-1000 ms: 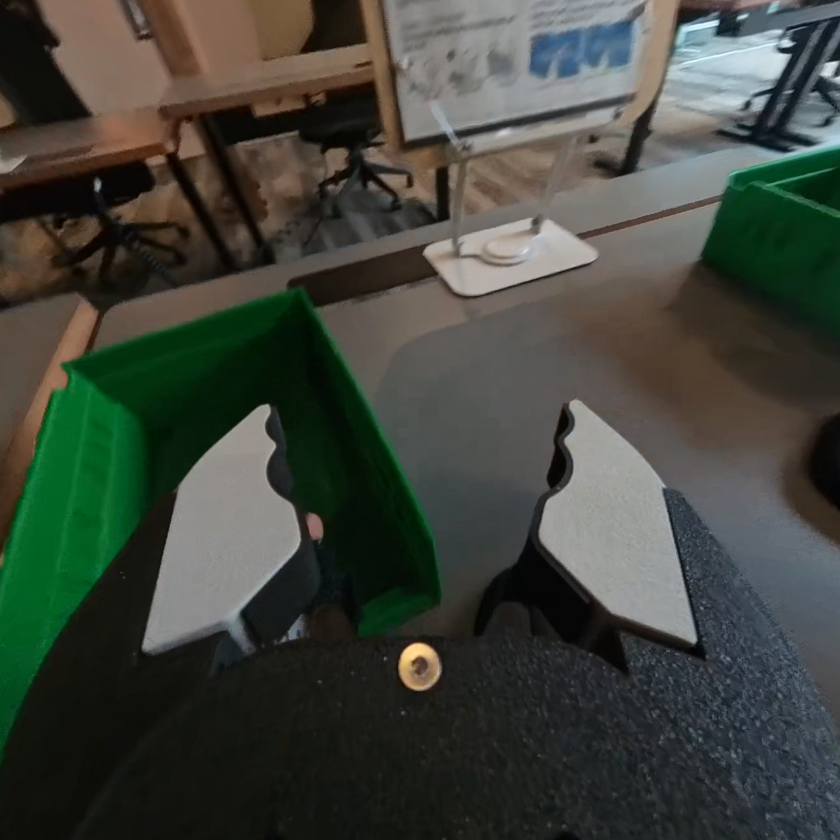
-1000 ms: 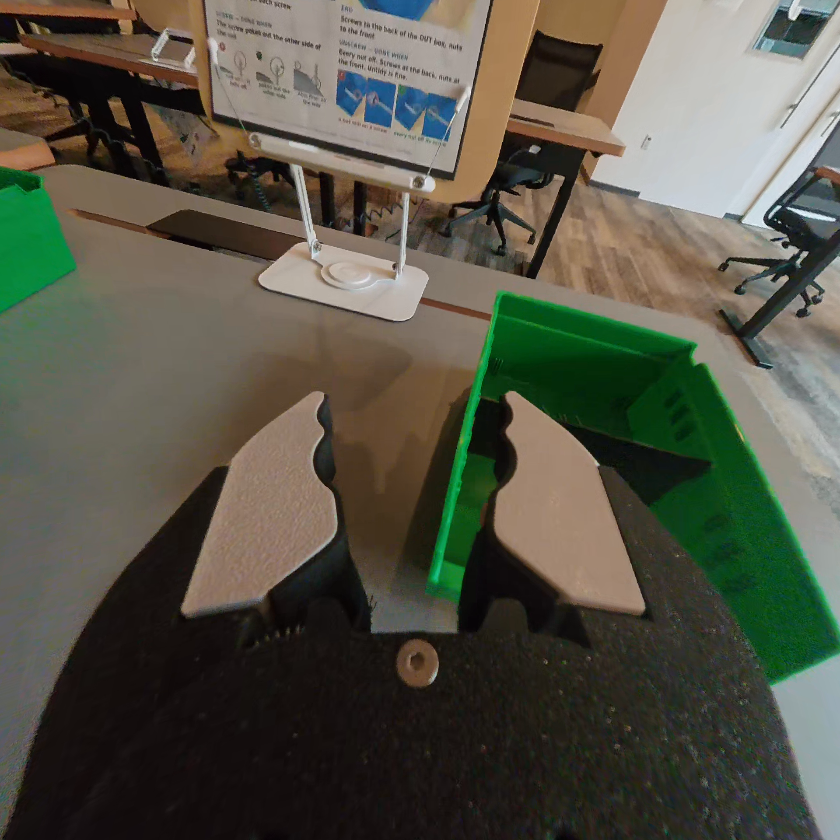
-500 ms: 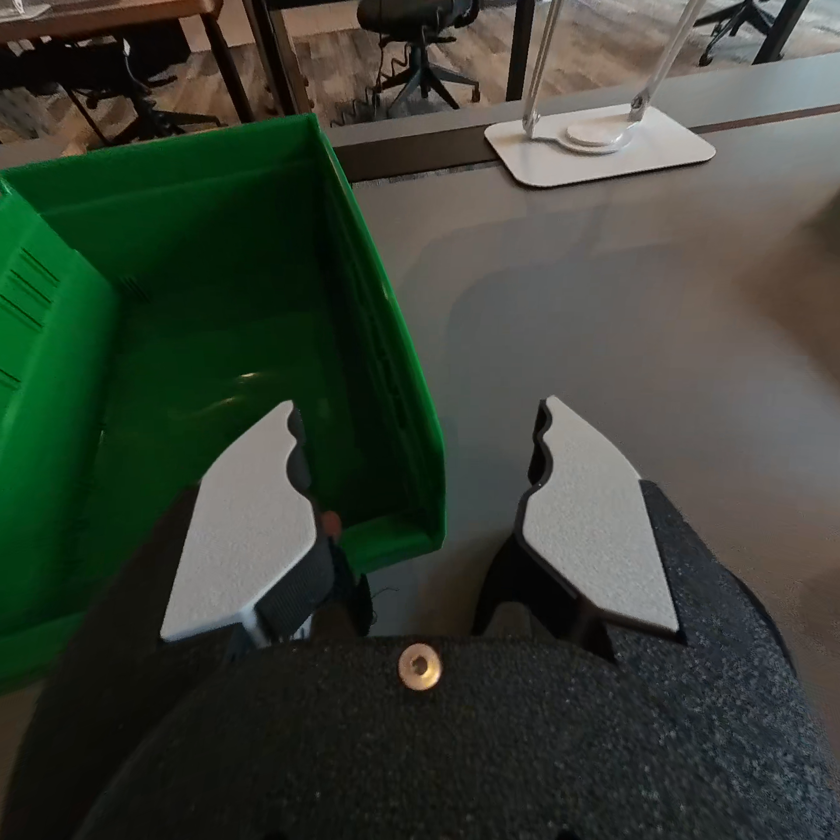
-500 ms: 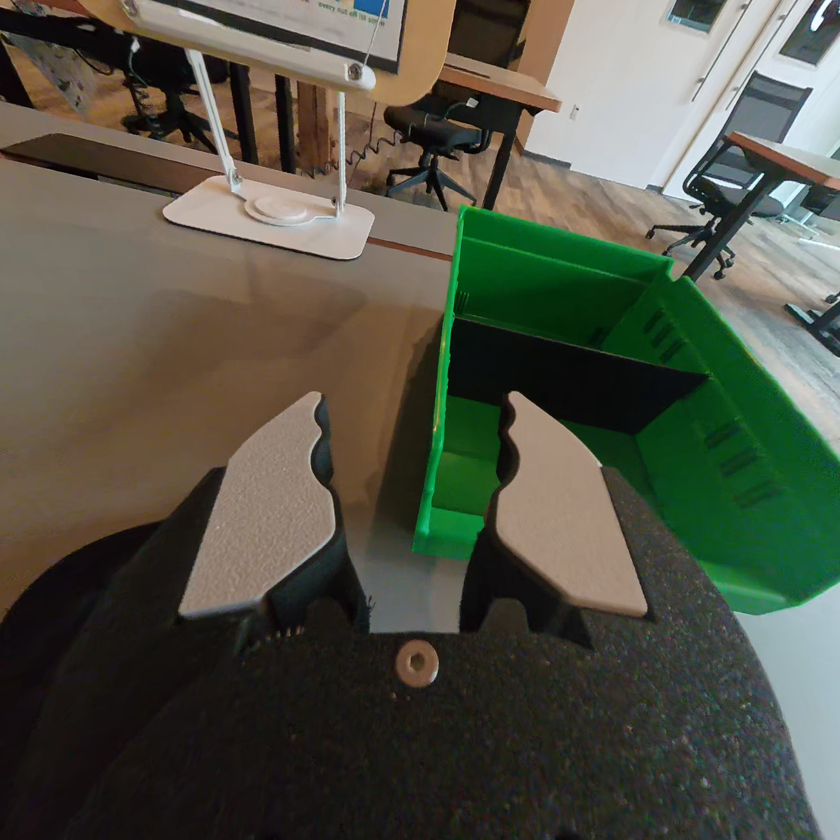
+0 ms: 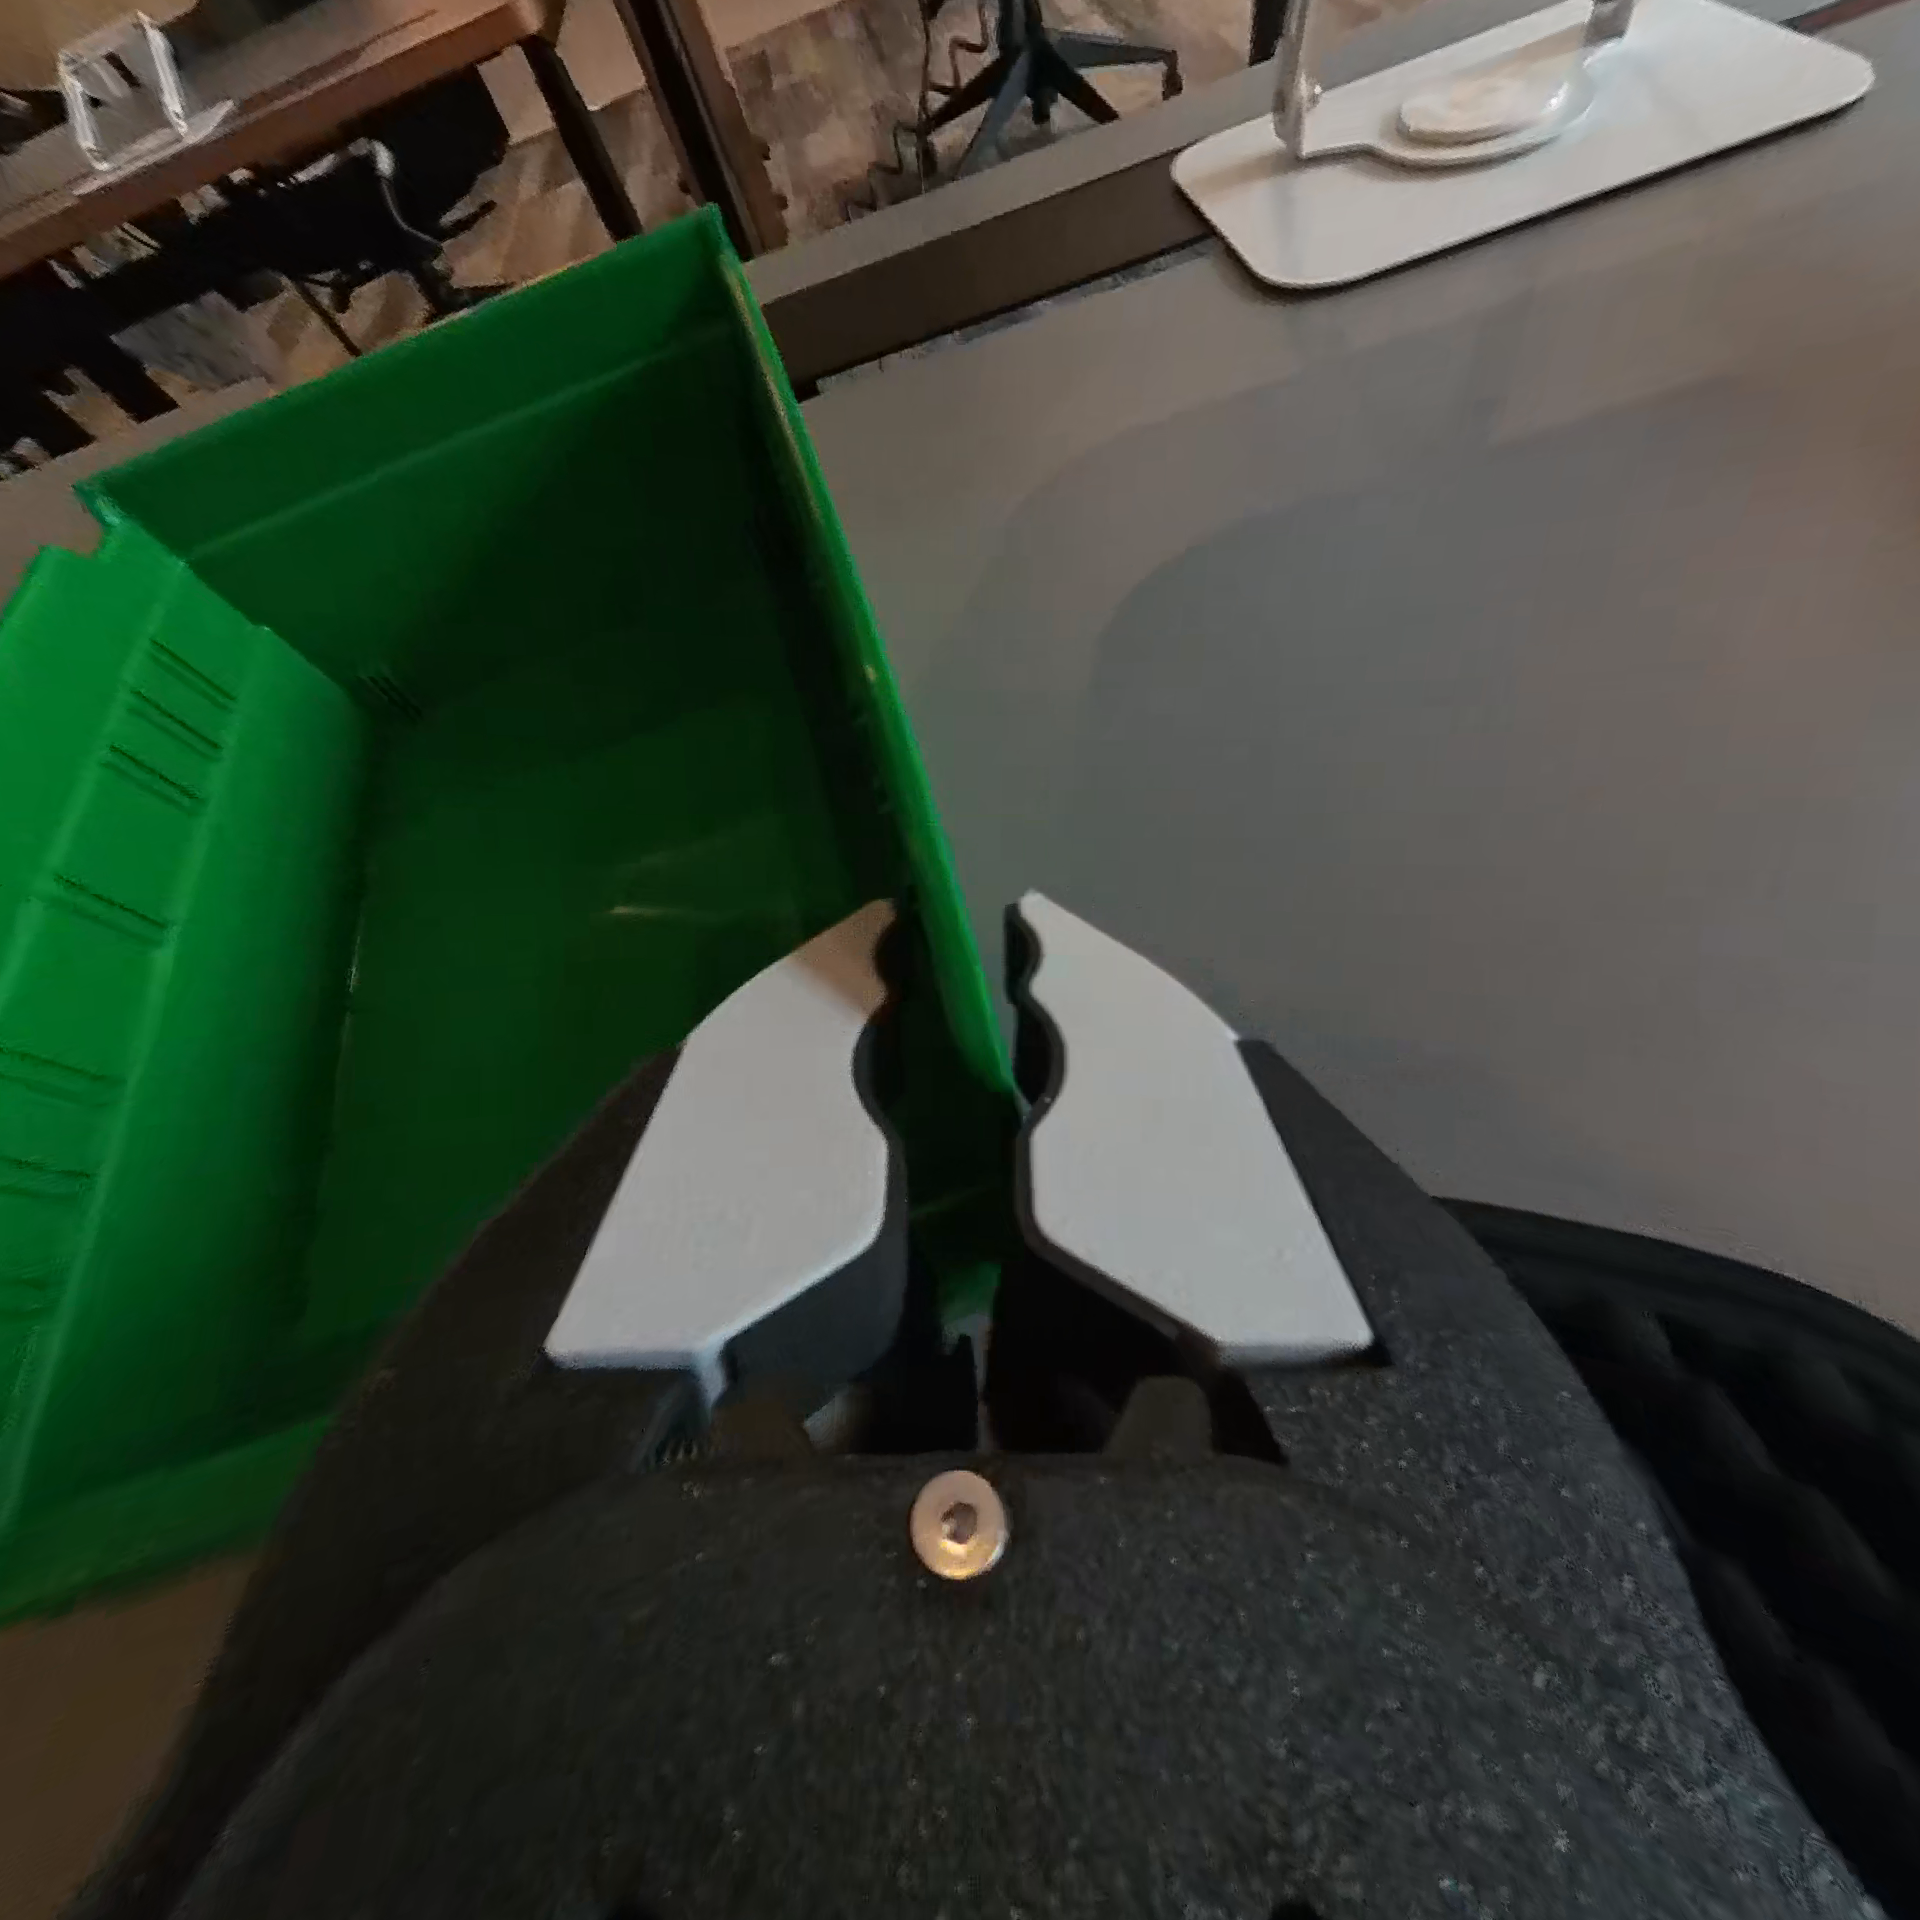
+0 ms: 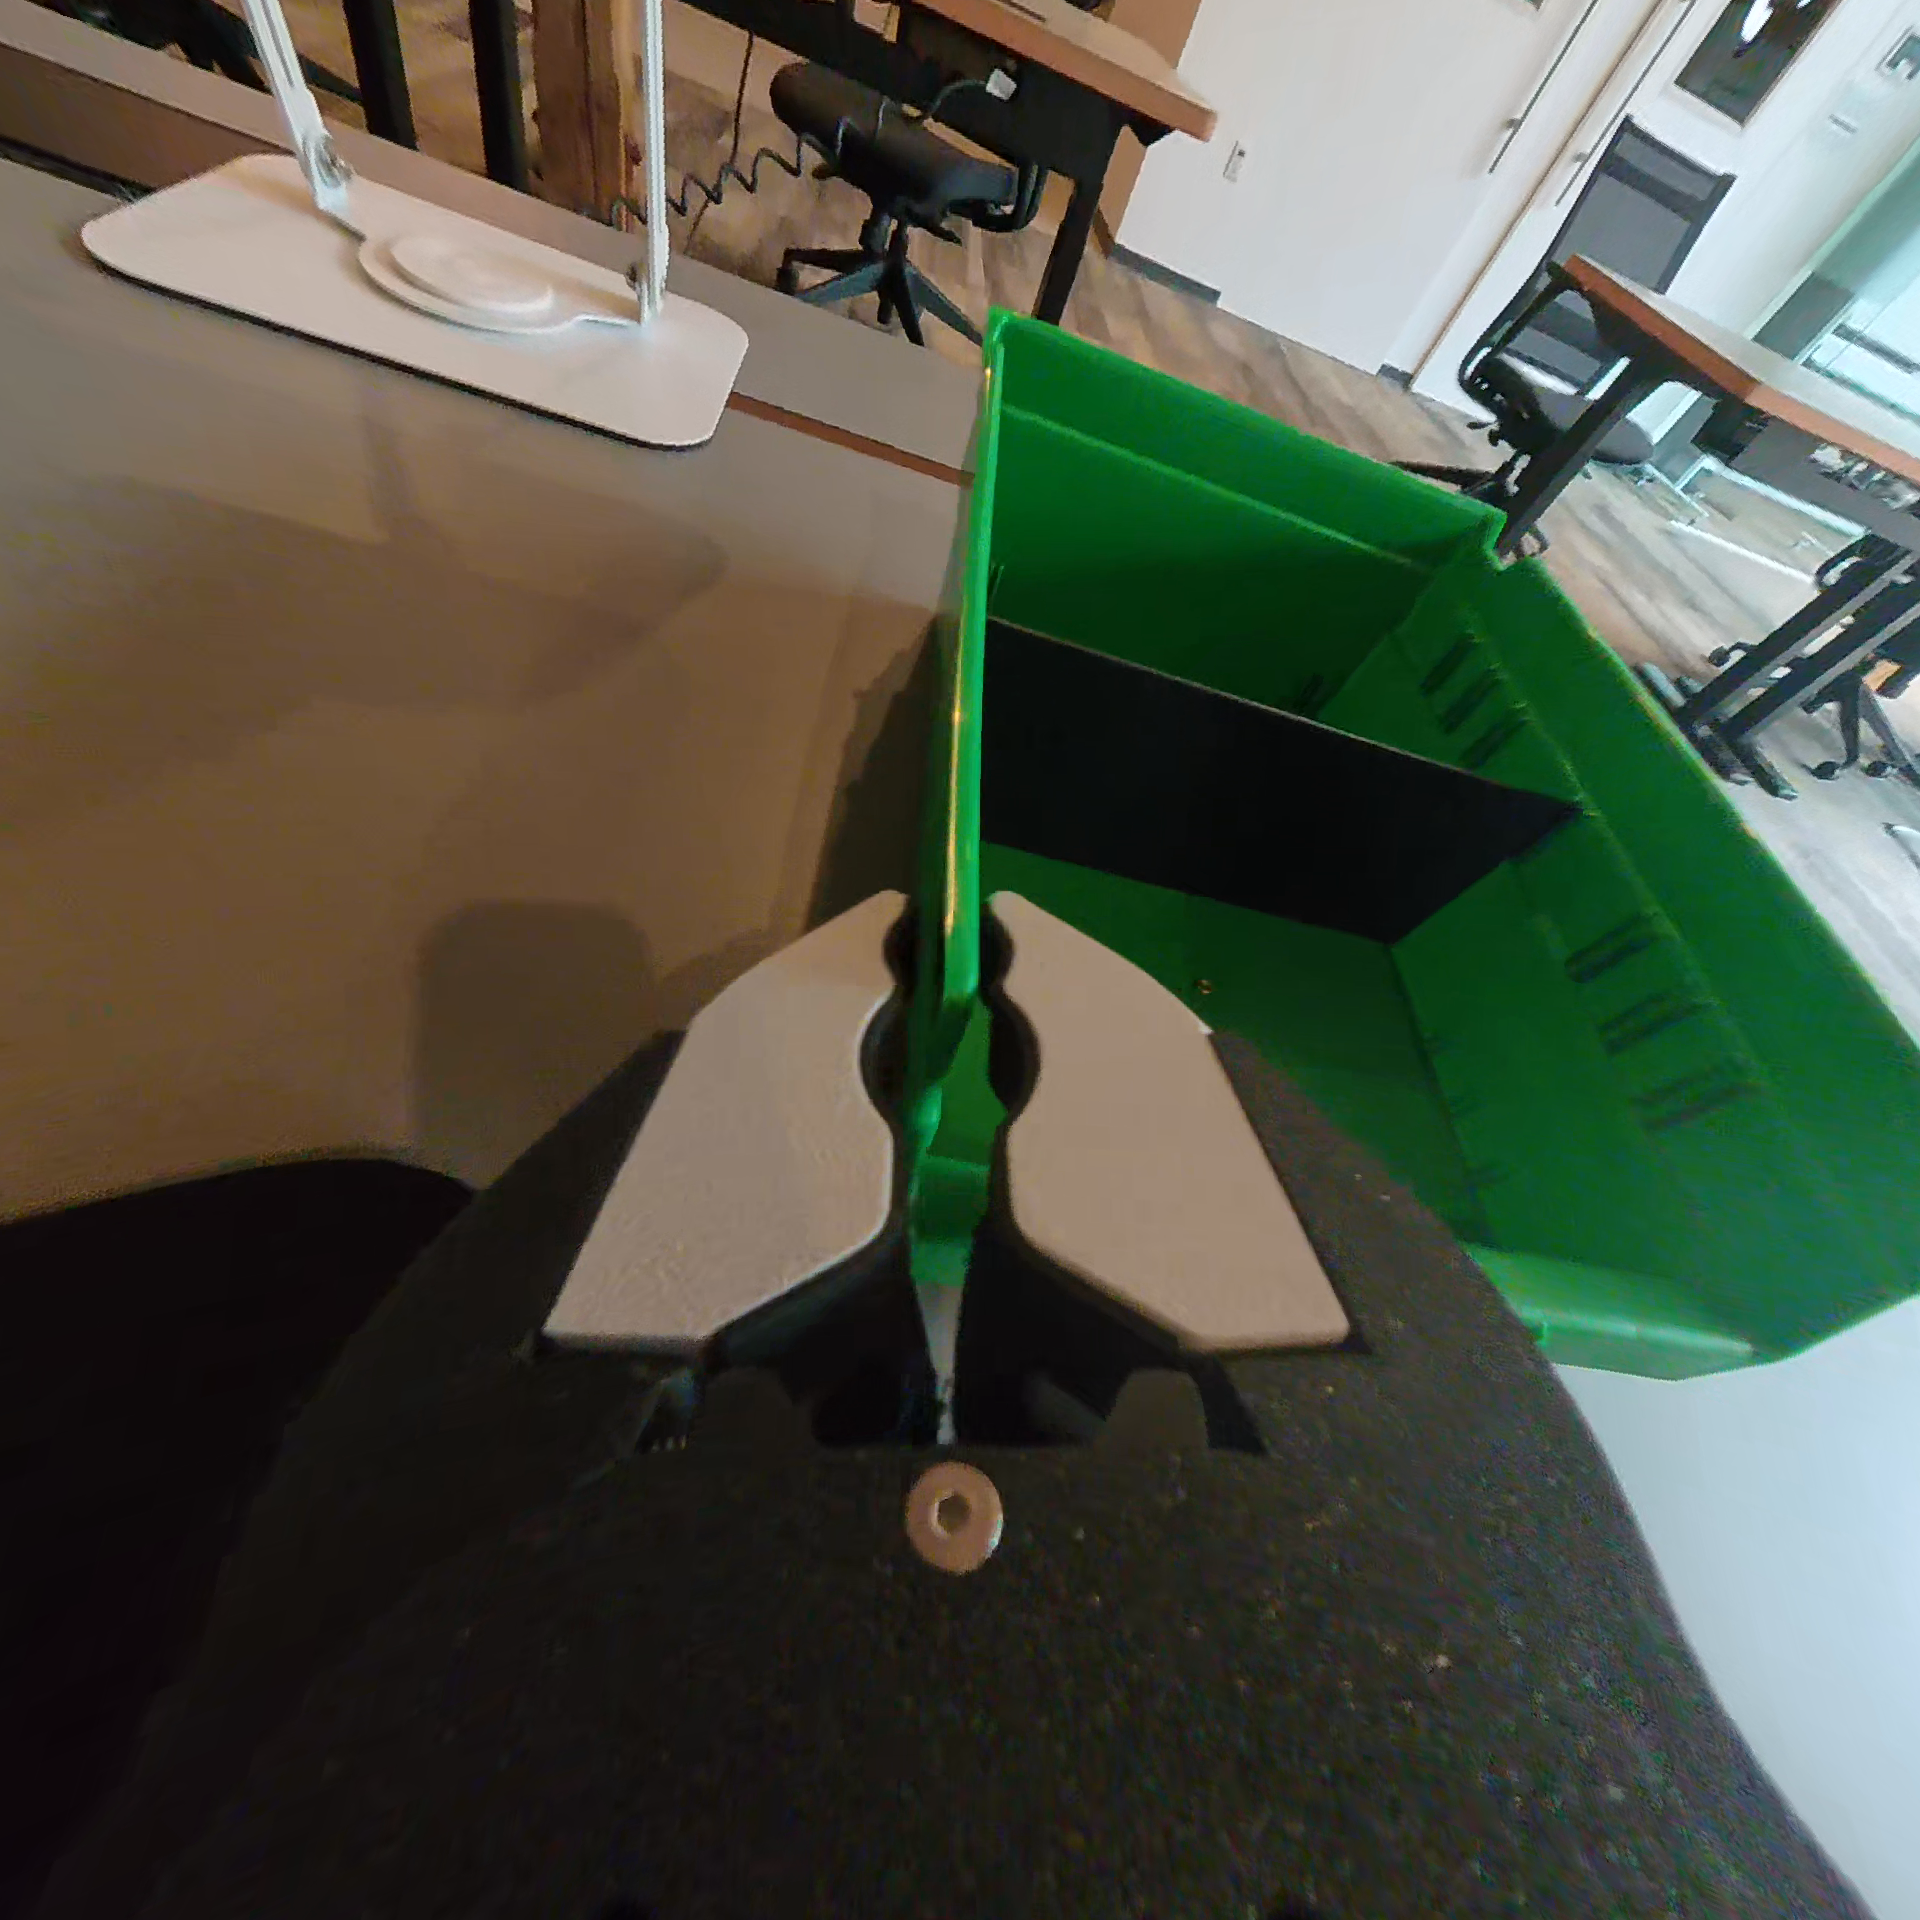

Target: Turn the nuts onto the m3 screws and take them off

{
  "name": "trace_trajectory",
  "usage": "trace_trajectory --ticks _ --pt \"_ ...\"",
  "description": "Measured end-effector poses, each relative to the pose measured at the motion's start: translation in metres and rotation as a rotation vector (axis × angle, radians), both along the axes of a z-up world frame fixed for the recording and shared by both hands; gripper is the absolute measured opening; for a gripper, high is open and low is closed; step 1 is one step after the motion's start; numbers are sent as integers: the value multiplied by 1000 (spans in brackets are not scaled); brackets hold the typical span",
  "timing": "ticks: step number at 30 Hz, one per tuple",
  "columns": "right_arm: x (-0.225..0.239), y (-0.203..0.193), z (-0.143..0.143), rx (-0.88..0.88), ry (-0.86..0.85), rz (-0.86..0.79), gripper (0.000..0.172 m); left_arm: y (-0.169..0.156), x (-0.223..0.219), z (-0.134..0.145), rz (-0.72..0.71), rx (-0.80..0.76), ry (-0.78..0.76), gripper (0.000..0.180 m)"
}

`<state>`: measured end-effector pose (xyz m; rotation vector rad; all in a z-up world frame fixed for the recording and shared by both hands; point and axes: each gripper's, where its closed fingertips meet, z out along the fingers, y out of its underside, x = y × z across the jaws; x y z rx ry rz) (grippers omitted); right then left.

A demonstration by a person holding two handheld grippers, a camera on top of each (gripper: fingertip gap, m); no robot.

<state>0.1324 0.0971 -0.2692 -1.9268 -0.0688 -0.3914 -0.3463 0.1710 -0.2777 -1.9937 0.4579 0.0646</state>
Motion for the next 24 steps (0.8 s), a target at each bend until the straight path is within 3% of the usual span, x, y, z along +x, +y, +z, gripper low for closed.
trace_trajectory --ticks 8,24 --pt "-5 5 3 17 -24 14 3 1 -8 4 44 12 31 5" --pt "-57 15 19 46 4 134 3 -1 36 14 -7 -23 17 5"
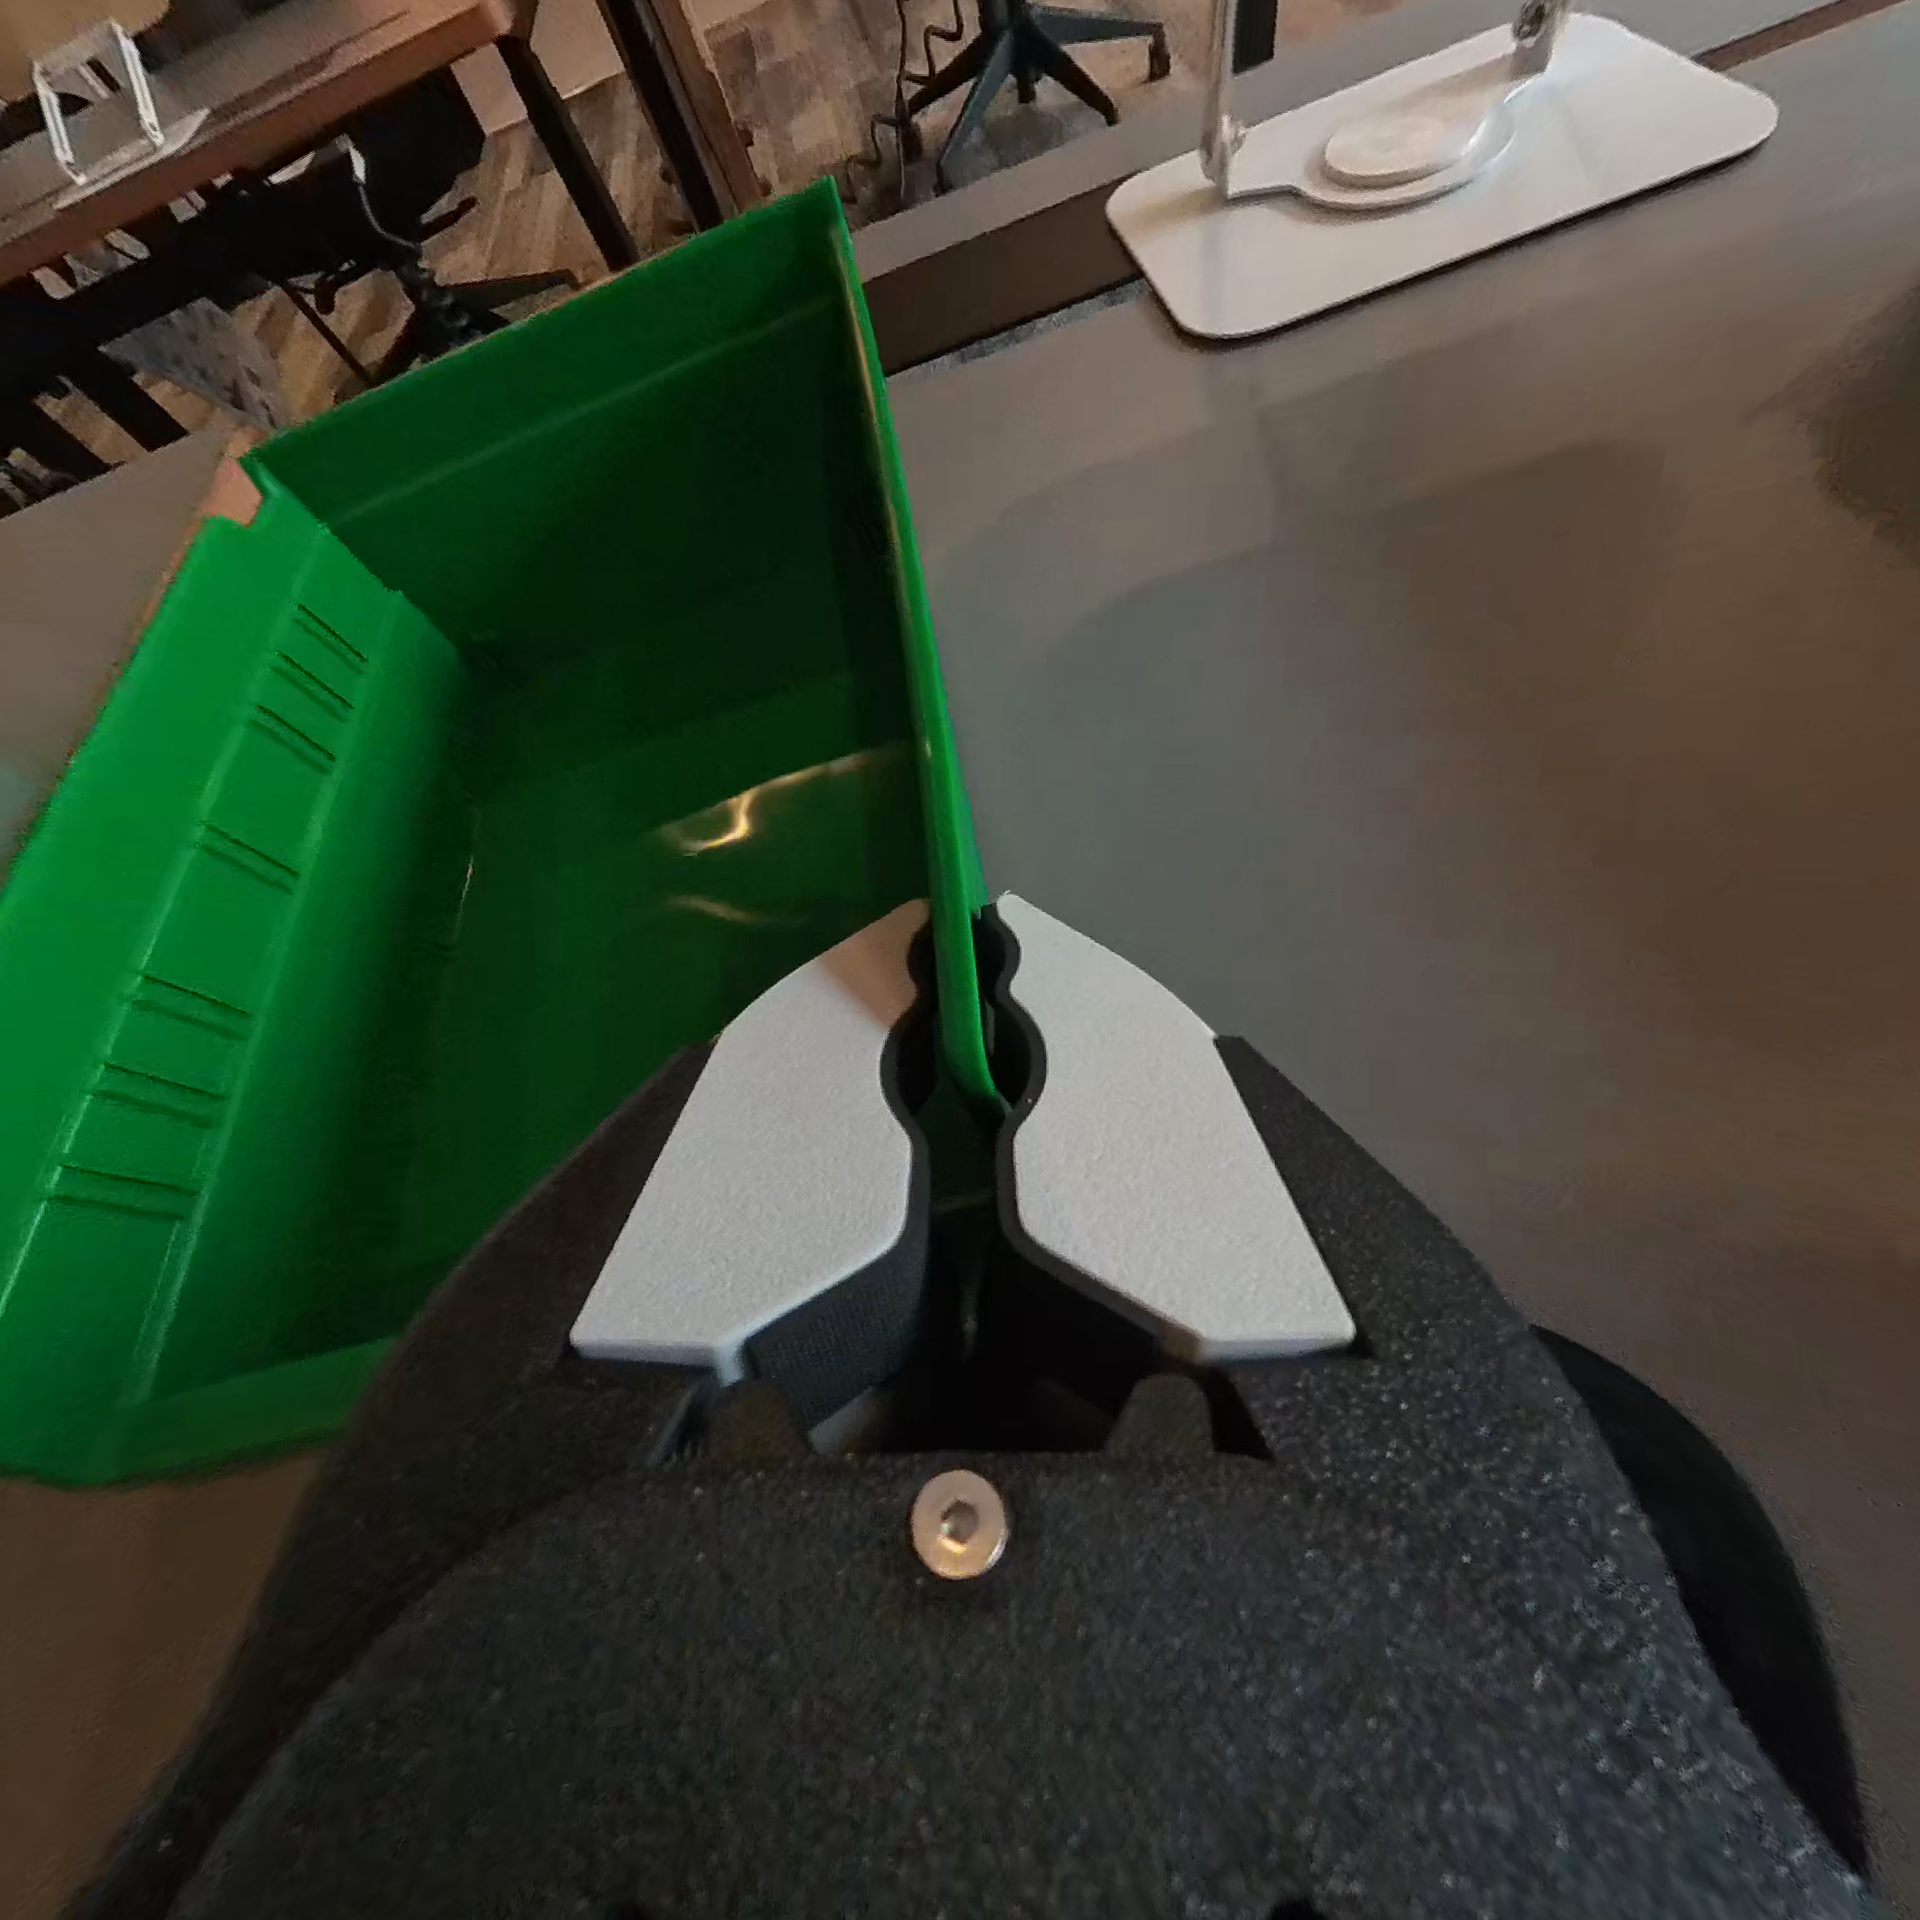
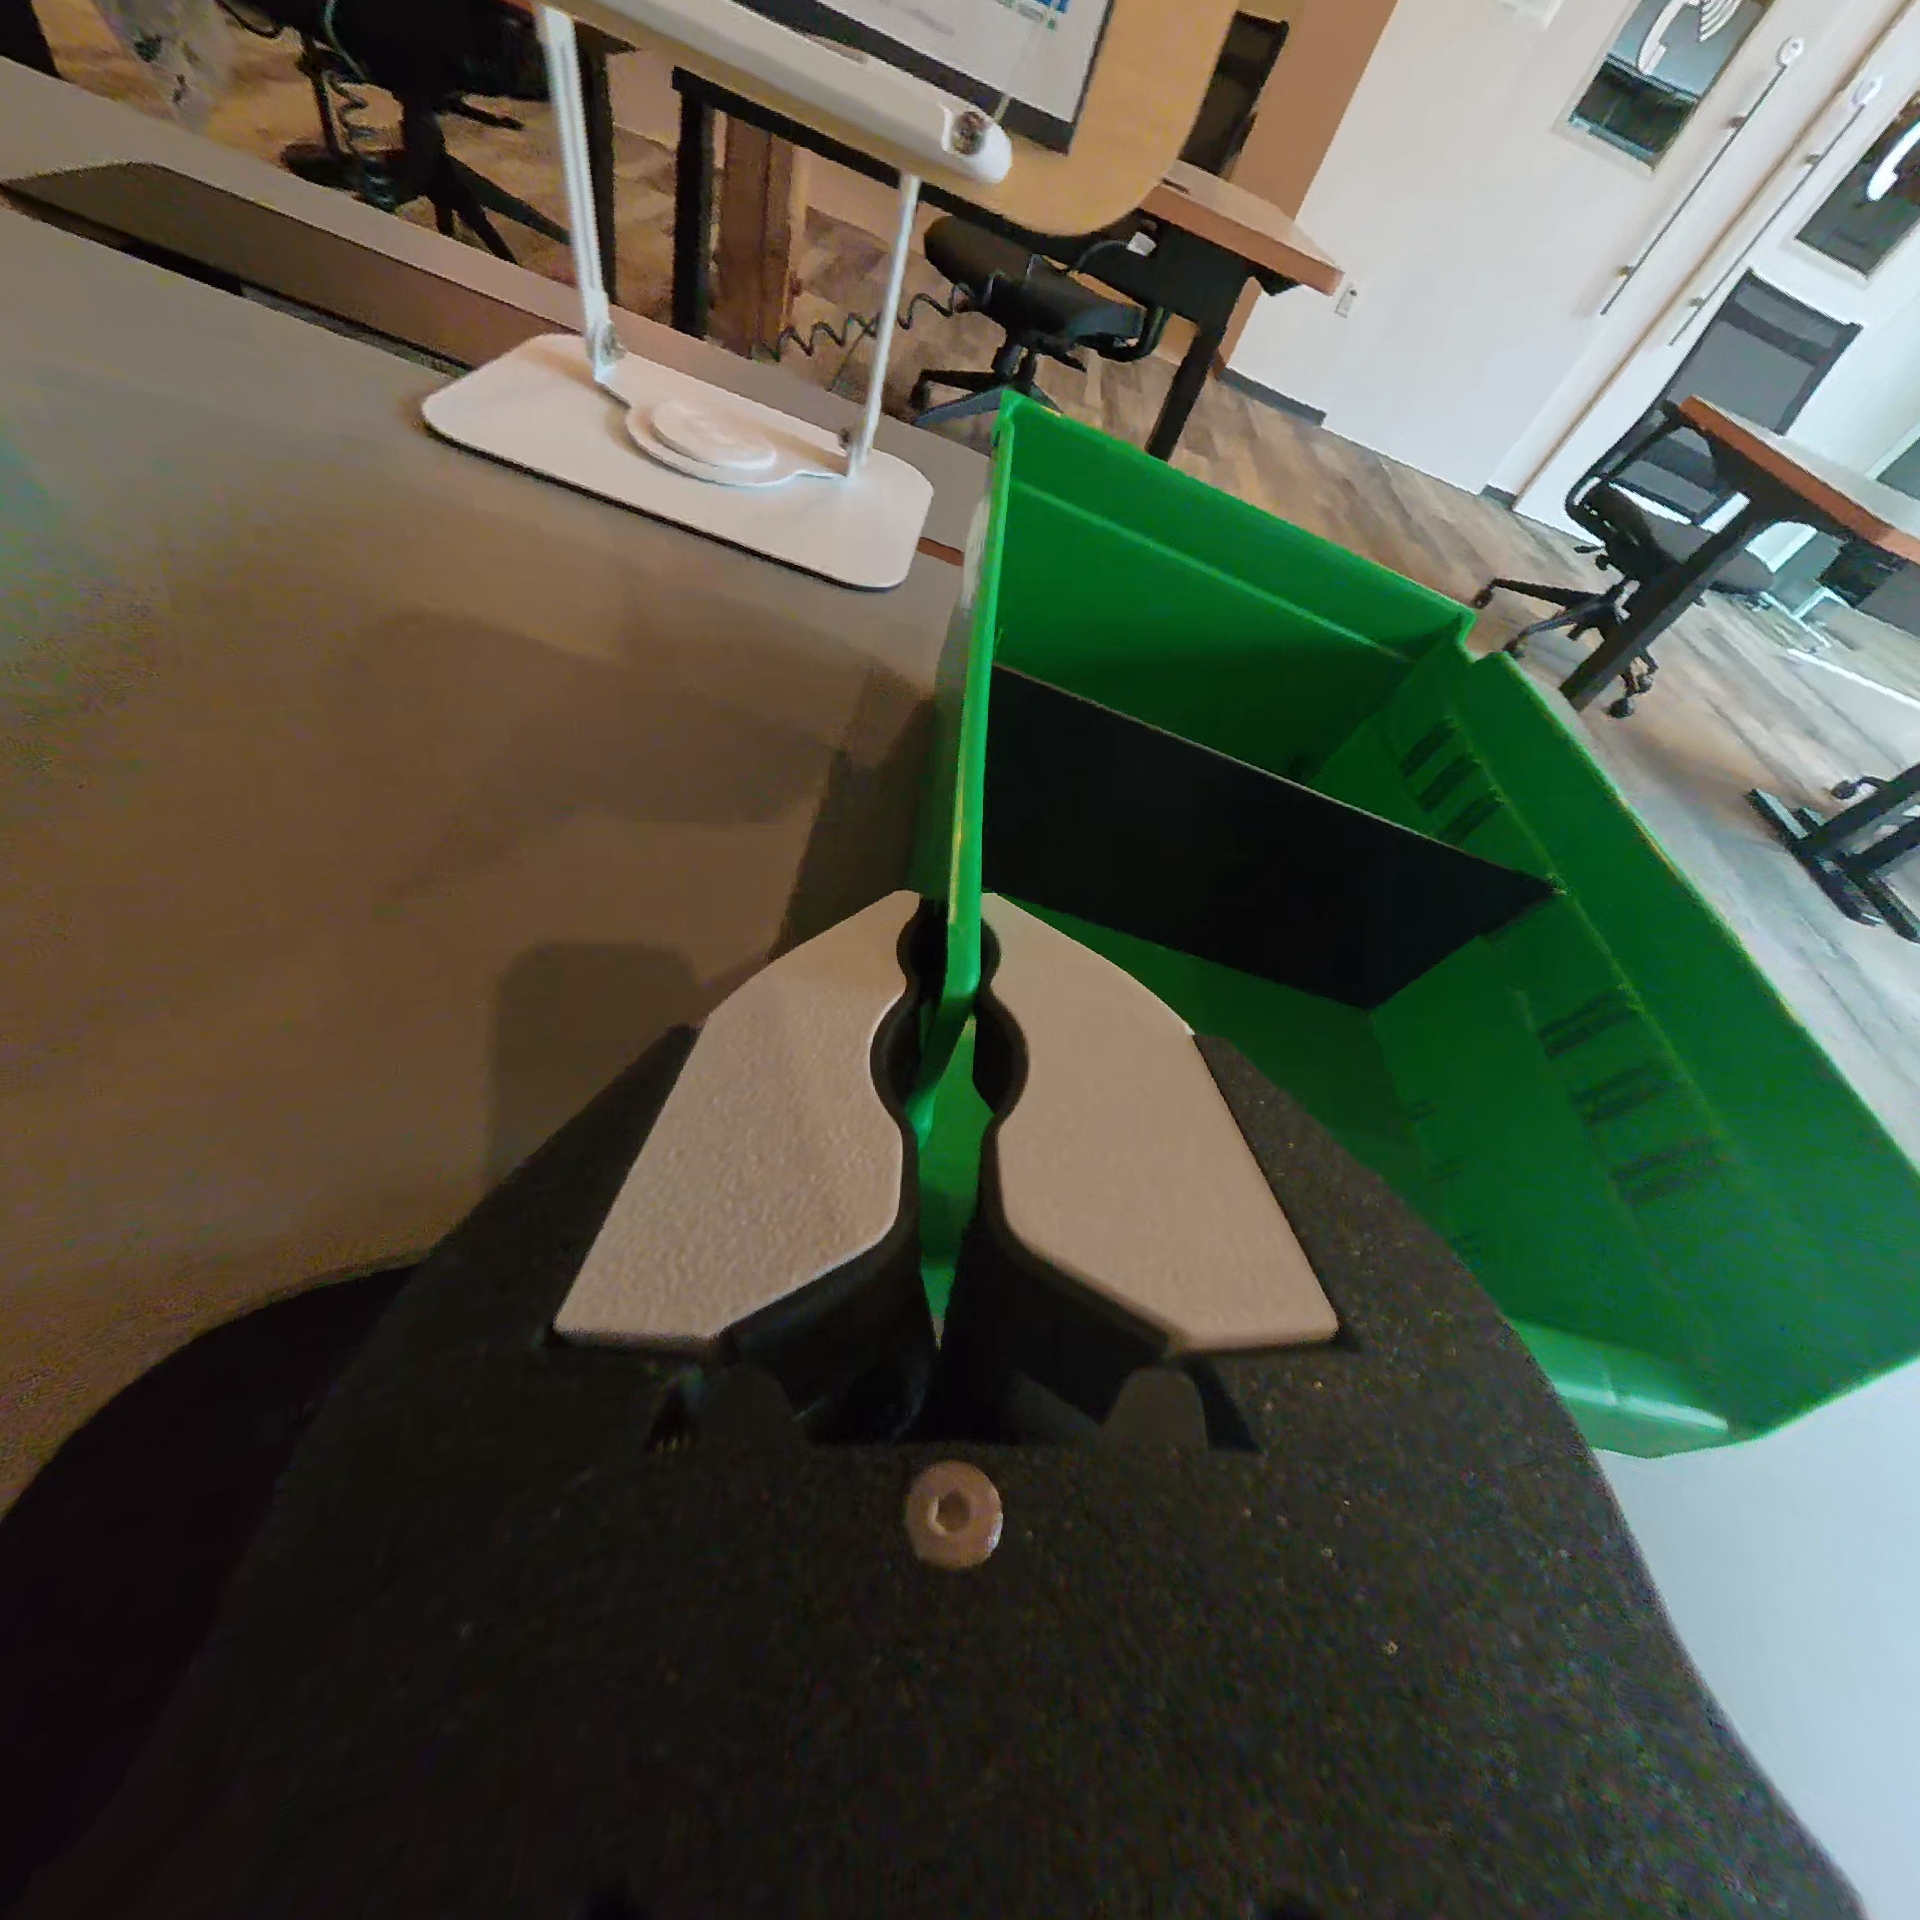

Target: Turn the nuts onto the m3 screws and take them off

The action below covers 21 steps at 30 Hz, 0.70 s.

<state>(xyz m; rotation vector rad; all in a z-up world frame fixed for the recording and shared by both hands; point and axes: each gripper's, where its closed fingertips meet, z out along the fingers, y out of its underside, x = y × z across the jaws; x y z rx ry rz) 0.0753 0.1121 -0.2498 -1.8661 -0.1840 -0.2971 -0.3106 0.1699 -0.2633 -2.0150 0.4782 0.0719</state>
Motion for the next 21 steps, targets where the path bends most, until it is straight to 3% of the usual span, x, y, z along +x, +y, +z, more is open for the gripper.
trace_trajectory --ticks 21 --pt "-81 19 -1 8 15 64 2 -1 67 3 -7 16 -22 5"
